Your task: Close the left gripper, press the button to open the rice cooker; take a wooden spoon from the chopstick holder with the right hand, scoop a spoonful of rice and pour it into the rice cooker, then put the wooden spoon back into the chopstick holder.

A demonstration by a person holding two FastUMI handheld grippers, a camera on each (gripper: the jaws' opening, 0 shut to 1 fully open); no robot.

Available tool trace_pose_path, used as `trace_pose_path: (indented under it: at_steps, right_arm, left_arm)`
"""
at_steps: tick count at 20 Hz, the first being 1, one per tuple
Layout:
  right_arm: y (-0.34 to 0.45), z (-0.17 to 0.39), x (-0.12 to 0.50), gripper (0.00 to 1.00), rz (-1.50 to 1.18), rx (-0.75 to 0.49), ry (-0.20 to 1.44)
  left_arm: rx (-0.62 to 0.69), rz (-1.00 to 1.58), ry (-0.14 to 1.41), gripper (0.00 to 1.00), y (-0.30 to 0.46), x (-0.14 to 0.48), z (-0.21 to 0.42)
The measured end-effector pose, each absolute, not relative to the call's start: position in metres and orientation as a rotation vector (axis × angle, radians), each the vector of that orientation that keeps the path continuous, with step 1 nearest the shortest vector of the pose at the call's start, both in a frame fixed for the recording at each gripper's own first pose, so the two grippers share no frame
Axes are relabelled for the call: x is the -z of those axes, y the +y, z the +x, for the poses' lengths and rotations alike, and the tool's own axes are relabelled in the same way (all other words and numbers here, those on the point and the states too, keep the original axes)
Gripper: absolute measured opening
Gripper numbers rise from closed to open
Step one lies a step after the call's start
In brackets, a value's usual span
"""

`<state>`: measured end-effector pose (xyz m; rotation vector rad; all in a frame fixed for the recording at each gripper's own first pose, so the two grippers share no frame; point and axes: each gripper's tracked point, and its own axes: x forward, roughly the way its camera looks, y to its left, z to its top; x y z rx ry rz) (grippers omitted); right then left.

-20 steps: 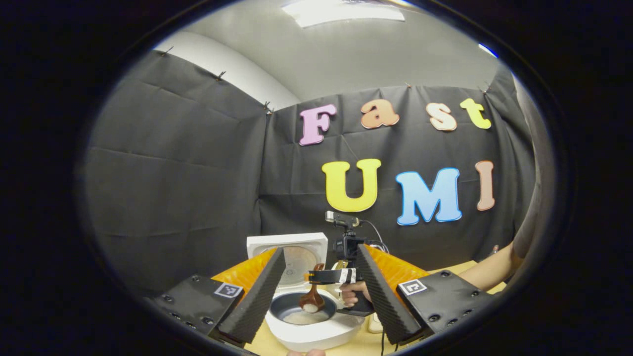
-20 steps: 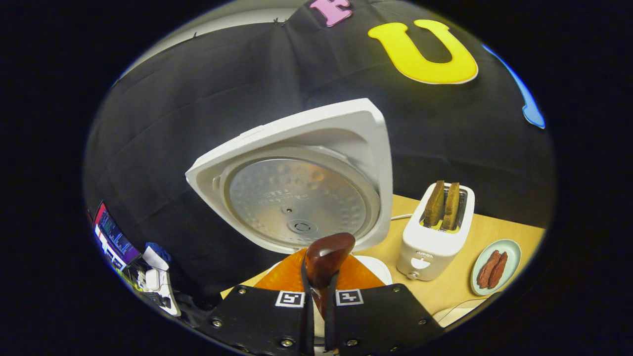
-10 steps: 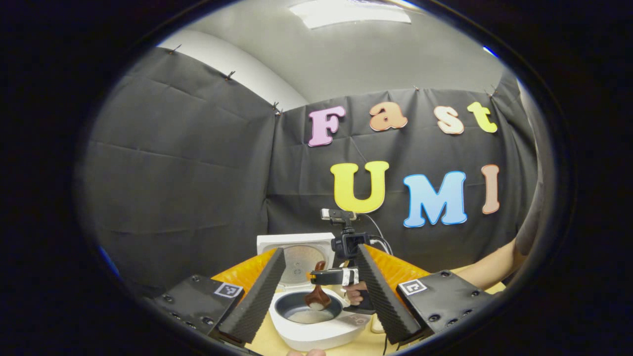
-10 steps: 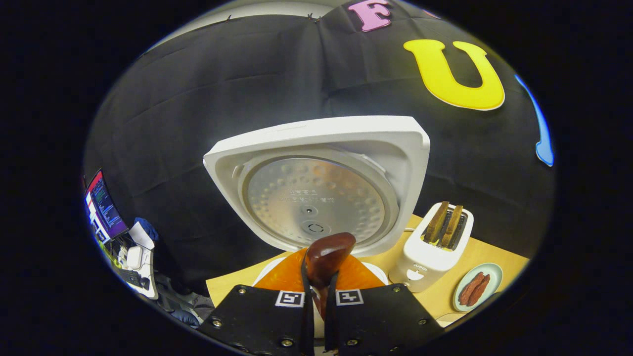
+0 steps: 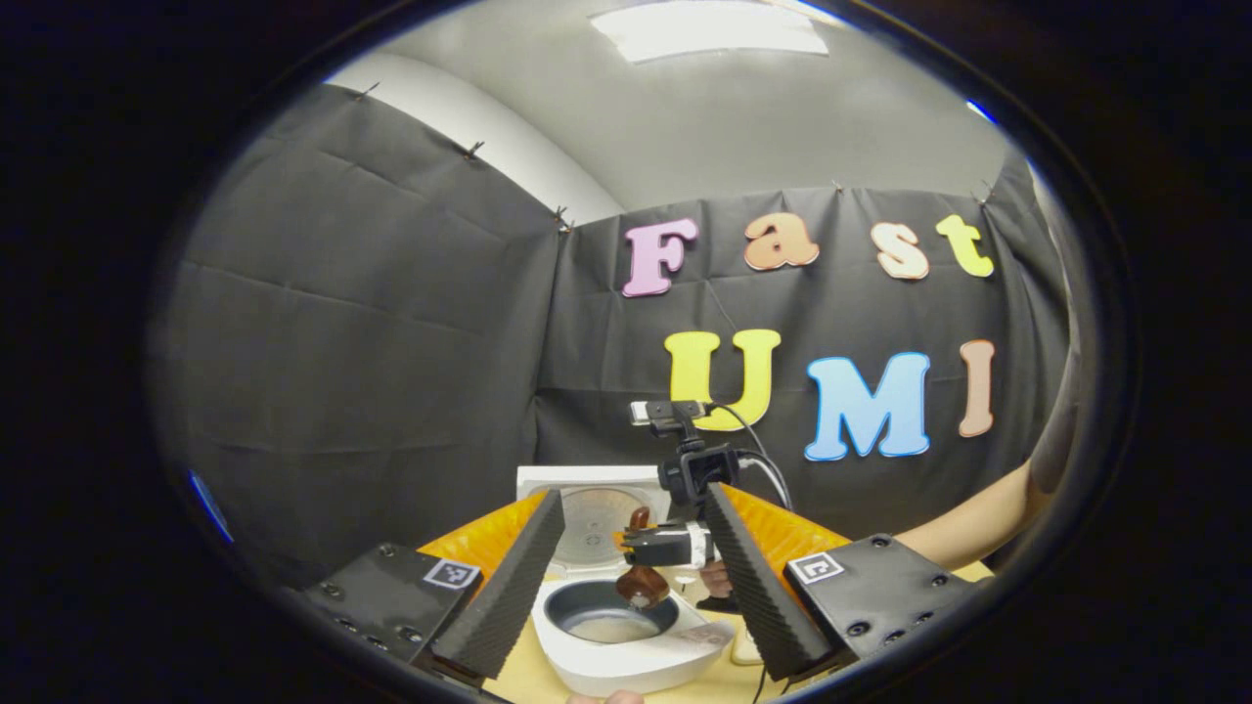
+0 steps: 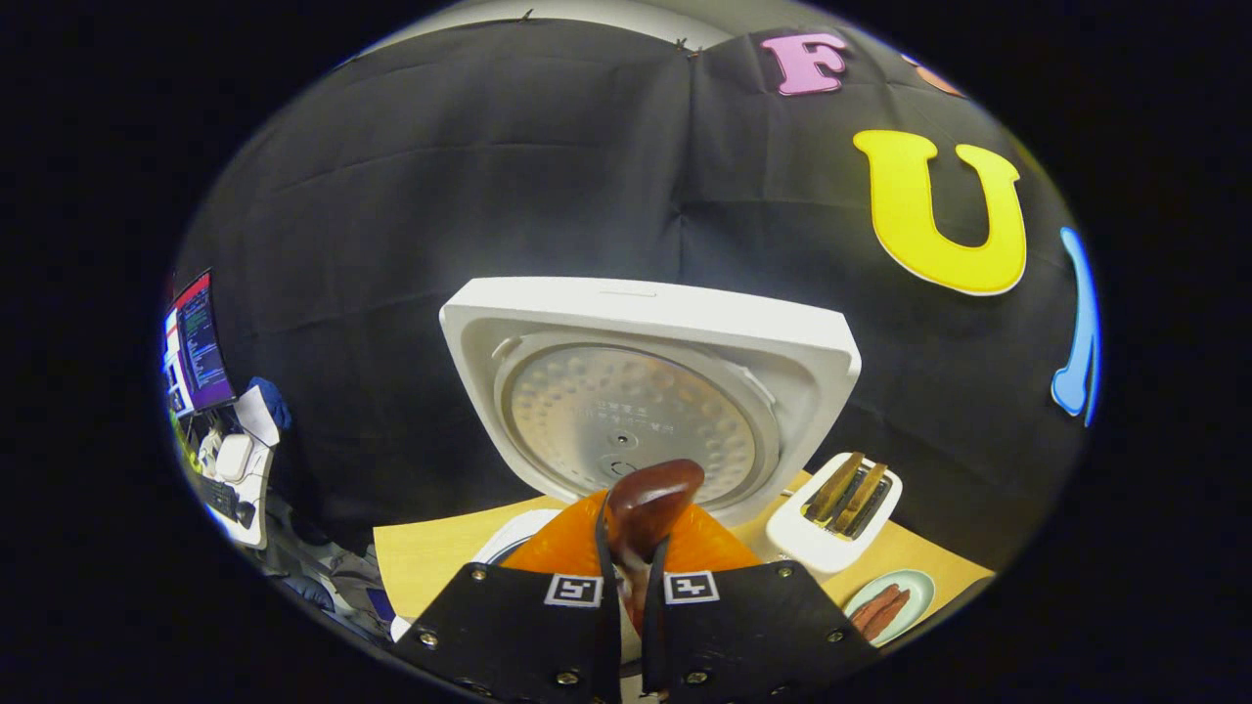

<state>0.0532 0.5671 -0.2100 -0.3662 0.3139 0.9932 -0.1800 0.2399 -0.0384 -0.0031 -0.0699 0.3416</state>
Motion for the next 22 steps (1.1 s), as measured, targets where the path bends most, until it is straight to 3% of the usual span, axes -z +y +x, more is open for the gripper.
trace_pose_path:
  at_steps: [17,22]
  right_arm:
    - [0.556,0.03,0.173,0.09,-0.457,-1.082,0.166]
    - [0.549,0.029,0.16,0.09,-0.284,-1.108,0.219]
  left_arm:
    - [-0.36,0.137,-0.008,1.0,0.226,0.063,-0.182]
    - [-0.348,0.123,-0.017,1.0,0.222,0.058,-0.18]
